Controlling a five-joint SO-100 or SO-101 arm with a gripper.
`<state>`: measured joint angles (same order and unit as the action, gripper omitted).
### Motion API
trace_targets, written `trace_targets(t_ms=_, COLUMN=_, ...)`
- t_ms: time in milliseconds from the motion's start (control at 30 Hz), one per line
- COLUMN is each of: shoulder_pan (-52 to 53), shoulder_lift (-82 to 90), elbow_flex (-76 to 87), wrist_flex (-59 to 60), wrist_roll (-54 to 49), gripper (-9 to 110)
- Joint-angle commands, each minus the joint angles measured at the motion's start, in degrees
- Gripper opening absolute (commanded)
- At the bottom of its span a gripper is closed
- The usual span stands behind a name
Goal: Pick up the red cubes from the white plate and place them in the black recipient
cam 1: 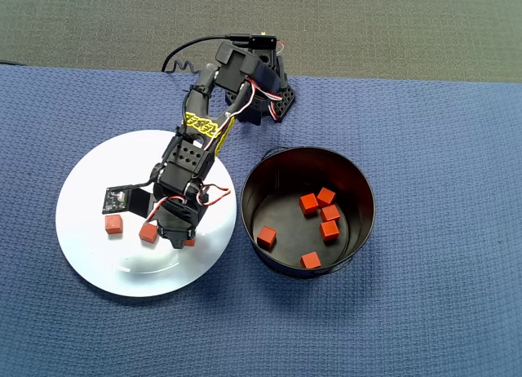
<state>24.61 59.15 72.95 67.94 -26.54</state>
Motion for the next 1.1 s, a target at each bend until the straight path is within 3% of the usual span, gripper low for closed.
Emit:
trace_targets(t_ms=0, shoulder_pan=-0.4, shoulder_lift=5.8, elbow_flex=-0.3, wrist_flex=-1.1, wrist_roll=1.1, gripper=0)
trace_targets(t_ms=467, shoulder_pan=1.7, shoulder_lift=28.8, elbow_flex=-2.4, wrist_flex=6.2, wrist_roll=11.5, gripper=0)
trace_targets(t_ms=667, shoulder_pan=-6.9, shoulder_lift=39.4, elbow_flex=0.5, wrist_flex=7.4, wrist_roll=19.9, gripper=0)
trace_targets(t_ms=900, shoulder_pan=-28.7, shoulder_lift=43.7, elbow_flex=4.6, wrist_flex=9.2, wrist_roll=25.9, gripper=0)
trace_targets(t_ms=933, shoulder_pan=-31.9, shoulder_lift=44.3, elbow_flex=5.5, wrist_flex=9.2, wrist_roll=26.2, gripper=1)
trace_targets(t_ms=1033, shoulder_pan=-40.0, shoulder_lift=44.7, elbow_flex=6.9, wrist_flex=11.3, wrist_roll=23.9, gripper=30)
trace_targets(t_ms=1067, shoulder_pan=-40.8, shoulder_lift=44.2, elbow_flex=6.4, wrist_flex=12.7, wrist_roll=23.1, gripper=34)
